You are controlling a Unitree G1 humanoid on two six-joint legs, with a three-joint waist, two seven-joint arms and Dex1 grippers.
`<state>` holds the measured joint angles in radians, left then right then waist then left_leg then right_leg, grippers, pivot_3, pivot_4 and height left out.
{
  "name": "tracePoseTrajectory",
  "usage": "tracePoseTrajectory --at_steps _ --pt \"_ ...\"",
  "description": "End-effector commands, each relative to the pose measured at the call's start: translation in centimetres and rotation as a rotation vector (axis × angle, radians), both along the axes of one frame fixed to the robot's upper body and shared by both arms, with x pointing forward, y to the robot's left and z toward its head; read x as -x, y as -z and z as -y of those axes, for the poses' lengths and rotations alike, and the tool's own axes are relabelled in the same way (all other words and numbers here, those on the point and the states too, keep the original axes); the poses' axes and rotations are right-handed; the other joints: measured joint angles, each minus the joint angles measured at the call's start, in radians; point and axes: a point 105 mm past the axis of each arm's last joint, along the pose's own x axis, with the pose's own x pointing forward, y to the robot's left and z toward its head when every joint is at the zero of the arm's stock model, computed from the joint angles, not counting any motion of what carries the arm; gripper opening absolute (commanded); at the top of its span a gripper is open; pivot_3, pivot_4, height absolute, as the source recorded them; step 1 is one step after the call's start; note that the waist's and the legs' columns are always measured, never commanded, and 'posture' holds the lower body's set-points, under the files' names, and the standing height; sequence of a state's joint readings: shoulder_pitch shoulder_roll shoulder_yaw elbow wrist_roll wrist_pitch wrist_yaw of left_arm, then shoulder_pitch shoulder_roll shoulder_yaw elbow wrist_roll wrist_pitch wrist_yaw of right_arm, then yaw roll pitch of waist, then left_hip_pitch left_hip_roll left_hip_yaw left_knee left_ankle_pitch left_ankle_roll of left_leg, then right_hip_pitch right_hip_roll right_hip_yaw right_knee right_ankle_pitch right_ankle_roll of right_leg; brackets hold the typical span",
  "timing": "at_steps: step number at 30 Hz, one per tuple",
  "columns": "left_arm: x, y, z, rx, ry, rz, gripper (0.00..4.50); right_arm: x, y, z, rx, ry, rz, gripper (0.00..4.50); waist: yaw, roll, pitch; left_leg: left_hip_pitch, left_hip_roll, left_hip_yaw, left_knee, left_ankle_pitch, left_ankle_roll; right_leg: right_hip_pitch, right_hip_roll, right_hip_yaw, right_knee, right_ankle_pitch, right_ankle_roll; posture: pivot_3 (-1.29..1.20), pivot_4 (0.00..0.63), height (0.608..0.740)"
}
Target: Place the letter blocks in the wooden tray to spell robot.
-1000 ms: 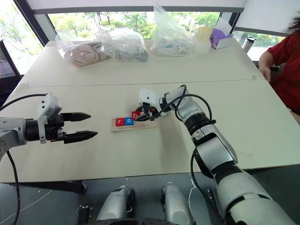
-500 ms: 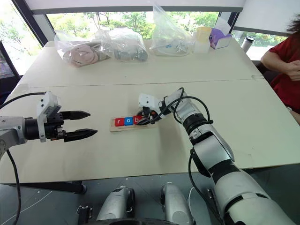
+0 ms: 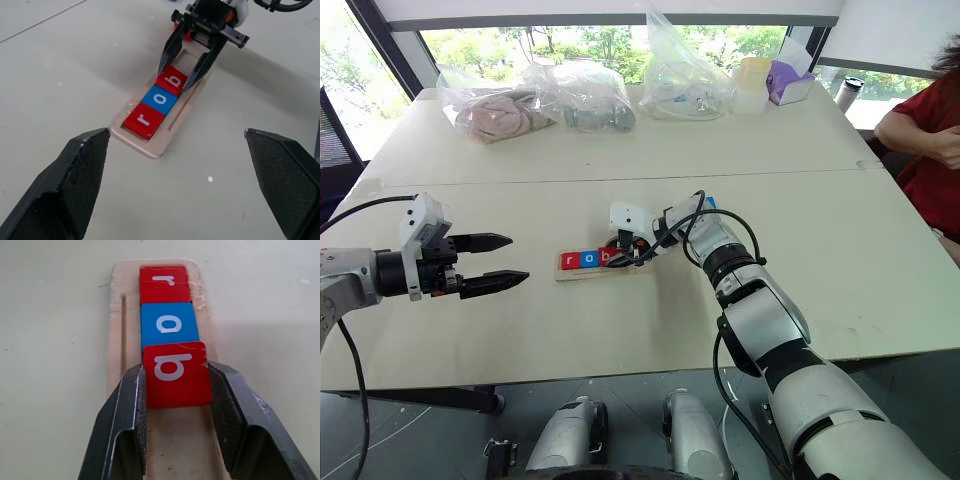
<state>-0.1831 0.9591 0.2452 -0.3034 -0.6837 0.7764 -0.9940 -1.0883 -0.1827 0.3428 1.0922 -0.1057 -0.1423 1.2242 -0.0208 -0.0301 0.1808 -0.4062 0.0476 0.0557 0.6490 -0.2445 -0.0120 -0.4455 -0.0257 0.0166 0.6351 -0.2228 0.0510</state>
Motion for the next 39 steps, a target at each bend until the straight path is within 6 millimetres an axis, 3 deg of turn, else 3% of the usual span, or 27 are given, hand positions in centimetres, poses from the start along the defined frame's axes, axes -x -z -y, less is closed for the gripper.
tracePoseTrajectory --at_steps 1,7,15,20,25,30,39 --pt "0.0 -0.7 0.4 0.000 0.012 0.037 4.50 -0.2 -0.6 -0.2 -0.003 -0.005 0.014 1.67 0.000 0.000 0.000 0.000 0.000 0.000 0.000 0.000 0.000 0.000 0.000 0.000 0.000 0.000 0.000 0.00 0.150 0.740" --pt "-0.2 -0.7 0.3 0.000 0.009 0.039 4.50 0.1 -1.9 -0.7 -0.076 -0.039 0.019 4.44 0.000 0.000 0.000 0.000 0.000 0.000 0.000 0.000 0.000 0.000 0.000 0.000 0.000 0.000 0.000 0.00 0.150 0.740" --pt "-0.5 -0.5 0.3 0.001 0.014 0.037 4.50 -1.5 -6.0 -0.1 -0.213 0.049 0.095 4.44 0.000 0.000 0.000 0.000 0.000 0.000 0.000 0.000 0.000 0.000 0.000 0.000 0.000 0.000 0.000 0.00 0.150 0.740" --pt "-0.6 -0.4 0.4 0.002 0.020 0.036 4.50 -1.5 -7.1 0.8 -0.259 0.066 0.094 4.44 0.001 0.000 0.000 0.000 0.000 0.000 0.000 0.000 0.000 0.000 -0.001 0.000 0.000 0.000 0.000 0.00 0.150 0.740" --pt "-0.4 -0.5 0.7 0.003 0.047 0.026 4.50 -2.5 -4.4 2.7 -0.181 0.186 0.187 4.44 0.002 0.000 0.000 0.000 0.000 0.000 0.000 0.000 0.000 0.000 0.000 0.000 0.000 0.000 0.000 0.00 0.150 0.740" --pt "-0.6 -0.6 0.8 0.000 0.050 0.029 4.50 -2.3 -2.1 2.7 -0.093 0.174 0.211 4.44 -0.003 0.000 0.000 0.000 -0.001 0.000 0.000 0.000 0.000 0.000 0.000 0.001 0.000 0.000 0.000 0.00 0.150 0.740" --pt "-0.6 -0.5 0.8 0.002 0.044 0.028 4.50 -1.3 -2.0 1.5 -0.151 0.129 0.167 4.44 -0.023 0.000 0.000 0.000 0.000 -0.001 0.000 0.000 0.000 0.000 0.001 0.000 0.000 0.002 0.003 0.00 0.150 0.740"
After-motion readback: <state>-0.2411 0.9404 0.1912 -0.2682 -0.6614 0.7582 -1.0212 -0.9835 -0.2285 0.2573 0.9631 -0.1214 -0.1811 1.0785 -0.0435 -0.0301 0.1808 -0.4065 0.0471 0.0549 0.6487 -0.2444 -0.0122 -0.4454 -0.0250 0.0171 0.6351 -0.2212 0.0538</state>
